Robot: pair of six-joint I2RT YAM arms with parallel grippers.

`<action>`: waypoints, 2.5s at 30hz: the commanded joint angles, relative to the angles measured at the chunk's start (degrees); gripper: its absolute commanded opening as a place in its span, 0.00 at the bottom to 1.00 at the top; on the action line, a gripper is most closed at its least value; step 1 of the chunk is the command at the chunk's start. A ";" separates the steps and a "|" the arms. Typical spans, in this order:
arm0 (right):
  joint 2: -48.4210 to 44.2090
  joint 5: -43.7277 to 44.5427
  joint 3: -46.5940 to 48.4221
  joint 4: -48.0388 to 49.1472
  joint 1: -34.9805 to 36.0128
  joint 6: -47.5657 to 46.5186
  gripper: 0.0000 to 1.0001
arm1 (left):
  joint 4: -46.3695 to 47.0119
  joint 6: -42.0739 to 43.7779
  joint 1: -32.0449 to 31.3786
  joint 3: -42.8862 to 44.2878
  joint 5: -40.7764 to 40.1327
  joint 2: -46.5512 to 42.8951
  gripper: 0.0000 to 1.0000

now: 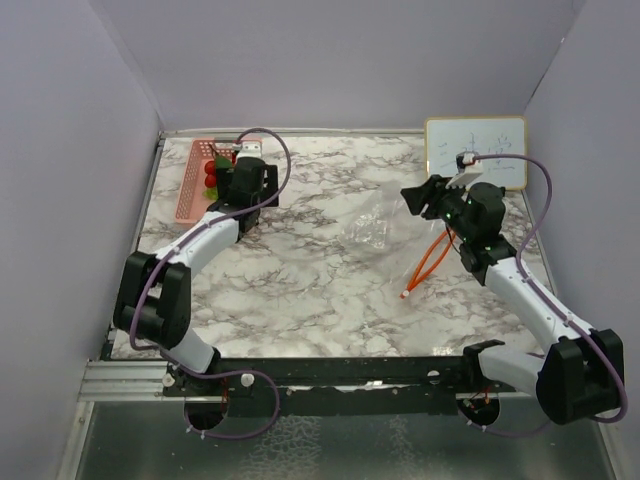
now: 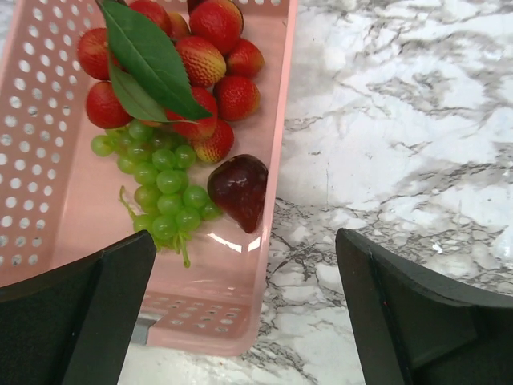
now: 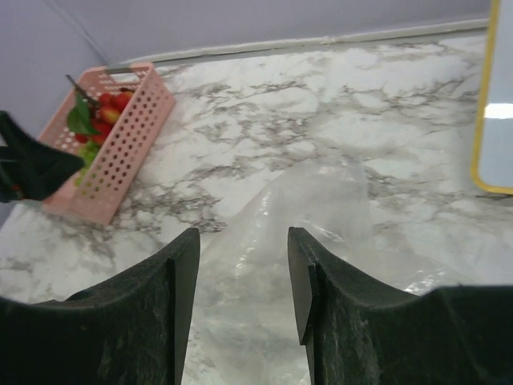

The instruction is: Open the zip-top bag and remove the fake food

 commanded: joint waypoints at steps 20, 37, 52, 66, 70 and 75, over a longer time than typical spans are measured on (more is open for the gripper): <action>12.25 27.32 -27.76 49.63 -0.18 -25.83 0.66 | 22.36 -1.63 -0.32 -39.66 -7.39 -31.72 0.99; 26.44 25.28 -31.87 68.39 -0.18 -27.82 1.00 | 73.18 20.67 3.44 -50.88 -5.79 -10.82 0.99; 29.11 25.90 -30.74 69.54 -0.19 -28.20 0.99 | 68.94 13.43 14.05 -43.75 6.44 -0.02 0.99; 29.11 25.91 -30.79 69.83 -0.18 -28.23 0.99 | 73.61 11.87 16.01 -45.60 7.44 1.54 0.92; 29.13 25.94 -30.79 69.76 -0.18 -28.27 0.99 | 73.75 11.86 16.02 -45.59 7.40 1.56 0.92; 29.14 25.89 -30.80 69.83 -0.19 -28.27 0.99 | 73.72 11.85 16.01 -45.59 7.40 1.58 0.92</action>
